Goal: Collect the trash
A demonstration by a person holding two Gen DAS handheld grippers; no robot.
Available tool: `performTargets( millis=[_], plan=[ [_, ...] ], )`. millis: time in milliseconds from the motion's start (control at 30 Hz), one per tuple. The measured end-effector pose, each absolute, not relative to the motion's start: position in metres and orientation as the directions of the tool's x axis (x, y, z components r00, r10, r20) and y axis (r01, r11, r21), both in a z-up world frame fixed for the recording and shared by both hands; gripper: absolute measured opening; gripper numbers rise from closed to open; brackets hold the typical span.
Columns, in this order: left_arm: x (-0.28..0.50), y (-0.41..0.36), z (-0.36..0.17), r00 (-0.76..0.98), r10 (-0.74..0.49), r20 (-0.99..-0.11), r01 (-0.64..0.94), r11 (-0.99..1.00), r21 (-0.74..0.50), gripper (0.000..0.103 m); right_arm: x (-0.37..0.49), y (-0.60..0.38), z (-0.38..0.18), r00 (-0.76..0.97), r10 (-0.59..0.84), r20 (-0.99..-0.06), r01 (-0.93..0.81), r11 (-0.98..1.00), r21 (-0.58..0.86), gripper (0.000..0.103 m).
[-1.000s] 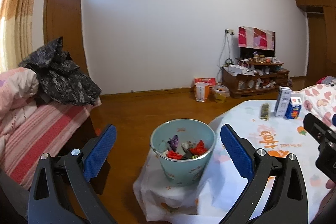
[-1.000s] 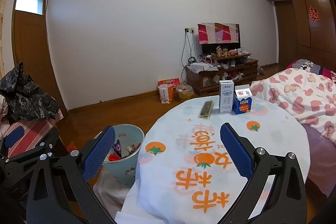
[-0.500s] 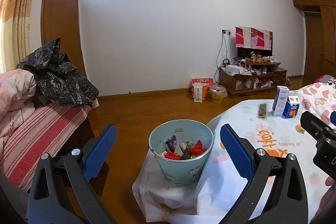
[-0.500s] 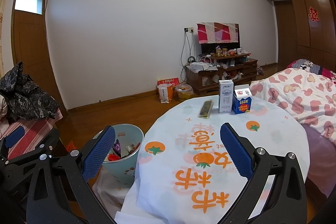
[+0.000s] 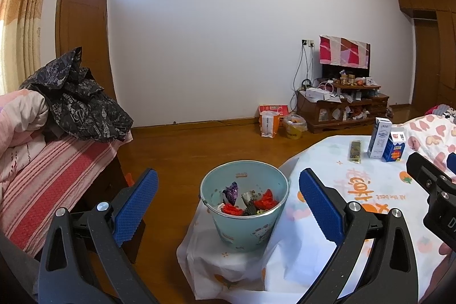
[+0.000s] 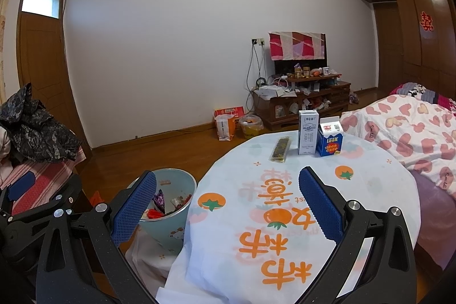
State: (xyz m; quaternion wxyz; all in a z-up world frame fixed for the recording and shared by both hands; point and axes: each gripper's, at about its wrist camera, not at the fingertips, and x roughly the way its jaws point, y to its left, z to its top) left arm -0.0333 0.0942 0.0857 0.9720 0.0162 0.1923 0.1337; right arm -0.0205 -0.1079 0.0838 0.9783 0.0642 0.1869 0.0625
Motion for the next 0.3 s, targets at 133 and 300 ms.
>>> performTargets(
  millis=[133,300],
  plan=[
    [-0.0346,0.093,0.086,0.889,0.285,-0.357,-0.271,0.958,0.092,0.097,-0.021,-0.108,0.0838,0.922,0.148,-0.358,-0.099,0.984,0.15,0.098],
    [-0.034,0.0936,0.0854,0.887,0.28,-0.366,-0.268,0.96,0.084,0.097,-0.0212,-0.1059,0.0838,0.922,0.148,-0.357,-0.1,0.984,0.15,0.098]
  ],
)
